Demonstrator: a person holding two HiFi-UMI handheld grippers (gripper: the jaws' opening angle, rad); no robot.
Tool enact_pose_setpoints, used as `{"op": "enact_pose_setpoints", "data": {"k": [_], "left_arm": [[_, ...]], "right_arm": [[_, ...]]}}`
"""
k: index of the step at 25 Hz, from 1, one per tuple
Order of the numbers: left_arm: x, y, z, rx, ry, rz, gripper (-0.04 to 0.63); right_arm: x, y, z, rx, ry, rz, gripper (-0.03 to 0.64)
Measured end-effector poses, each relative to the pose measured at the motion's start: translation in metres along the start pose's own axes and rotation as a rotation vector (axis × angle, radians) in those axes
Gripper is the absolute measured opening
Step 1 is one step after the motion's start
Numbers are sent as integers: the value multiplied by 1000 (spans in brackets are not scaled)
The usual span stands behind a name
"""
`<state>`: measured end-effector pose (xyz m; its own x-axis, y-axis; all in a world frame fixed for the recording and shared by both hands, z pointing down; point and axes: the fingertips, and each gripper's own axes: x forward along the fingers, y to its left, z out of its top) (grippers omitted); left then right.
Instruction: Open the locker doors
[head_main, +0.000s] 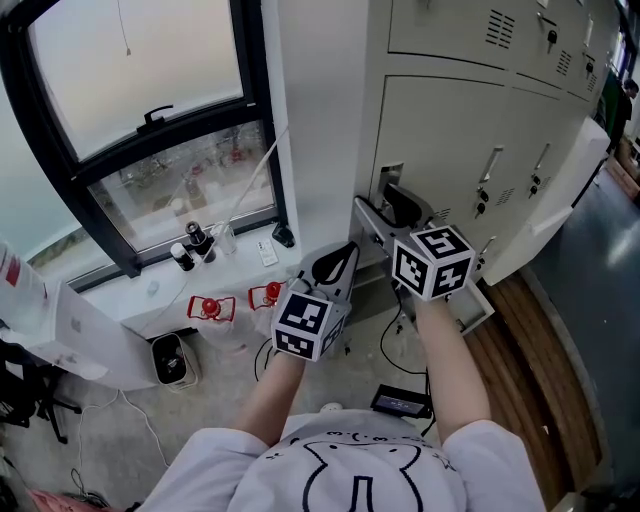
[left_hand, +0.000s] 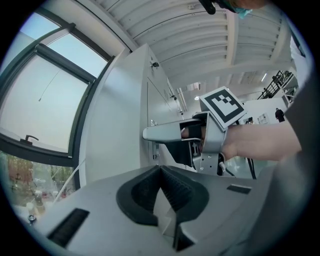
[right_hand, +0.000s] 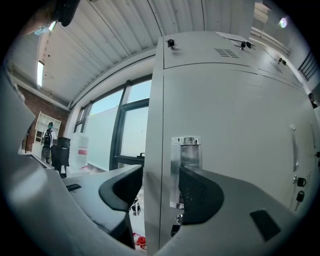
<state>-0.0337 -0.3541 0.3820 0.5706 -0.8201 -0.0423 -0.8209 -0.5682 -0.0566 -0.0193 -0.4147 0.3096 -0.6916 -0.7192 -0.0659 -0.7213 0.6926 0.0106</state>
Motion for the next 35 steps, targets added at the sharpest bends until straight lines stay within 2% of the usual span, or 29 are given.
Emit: {"op": "enact_pose_setpoints", "data": {"k": [2,9,14,21,29,35], "left_arm": [[0,-2,-1,1,2,-1,17],[4,-6,-6,-11,11,0,17],[11,-18,-7,-5,12,-16,18],[16,-35,-8,-3,23,-42,17],[22,-68,-3,5,21,-97,18],[25,-97,2,-1,12,-143,17]], "right_arm": [[0,-1,0,5,-7,15,216],[-20,-5,4,19,-30,91,133],[-37,-2,4,-1,-16,89,133],[-73,-6,6,-63,-17,26,118],[-117,-13,7,-134,13,-24,132],[-156,-22,11,-240,30,-128,137]]}}
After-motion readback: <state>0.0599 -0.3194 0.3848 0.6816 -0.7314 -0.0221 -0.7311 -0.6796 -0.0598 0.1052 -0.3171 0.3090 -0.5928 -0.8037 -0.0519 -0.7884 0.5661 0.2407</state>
